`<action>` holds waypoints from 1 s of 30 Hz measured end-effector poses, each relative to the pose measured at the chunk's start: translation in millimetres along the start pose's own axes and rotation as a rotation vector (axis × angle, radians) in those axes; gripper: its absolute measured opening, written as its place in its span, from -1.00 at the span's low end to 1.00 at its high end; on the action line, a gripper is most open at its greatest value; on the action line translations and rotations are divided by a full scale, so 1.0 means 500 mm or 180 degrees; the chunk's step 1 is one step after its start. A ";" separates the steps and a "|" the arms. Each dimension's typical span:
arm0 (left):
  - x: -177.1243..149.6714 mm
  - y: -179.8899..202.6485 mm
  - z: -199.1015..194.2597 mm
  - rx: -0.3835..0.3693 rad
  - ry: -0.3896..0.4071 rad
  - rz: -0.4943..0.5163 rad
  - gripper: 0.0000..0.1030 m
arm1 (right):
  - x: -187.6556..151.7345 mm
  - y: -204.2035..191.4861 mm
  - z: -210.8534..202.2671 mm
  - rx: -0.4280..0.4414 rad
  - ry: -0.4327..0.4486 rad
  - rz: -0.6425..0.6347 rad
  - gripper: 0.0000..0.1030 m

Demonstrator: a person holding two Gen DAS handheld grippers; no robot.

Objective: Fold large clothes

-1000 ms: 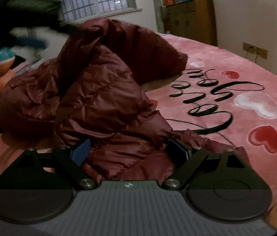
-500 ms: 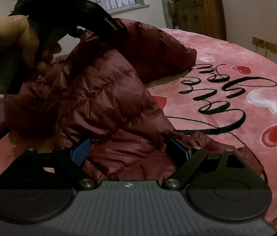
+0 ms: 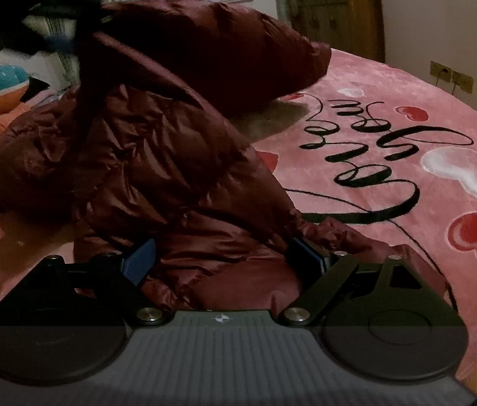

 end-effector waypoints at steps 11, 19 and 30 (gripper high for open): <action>-0.198 -0.050 -0.056 -0.0054 -0.0325 -0.0233 0.86 | 0.000 0.019 0.015 -0.0020 -0.0054 0.0120 1.00; -0.248 -0.037 -0.078 -0.0225 -0.0407 -0.0430 0.87 | 0.001 0.029 0.012 -0.0033 -0.0054 0.0163 1.00; -0.245 0.045 -0.137 -0.0801 -0.0070 -0.0469 0.89 | -0.017 -0.025 -0.018 0.0349 -0.0083 -0.0242 1.00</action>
Point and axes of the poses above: each gripper's, at about its wrist camera, not at the fingertips, and z roughly the way its jaws point, y to its right, x to its top, the point moved 9 cm from there along z, roughly the way its jaws point, and after that the axes turned 5 degrees about z, right-handed, at the moved point
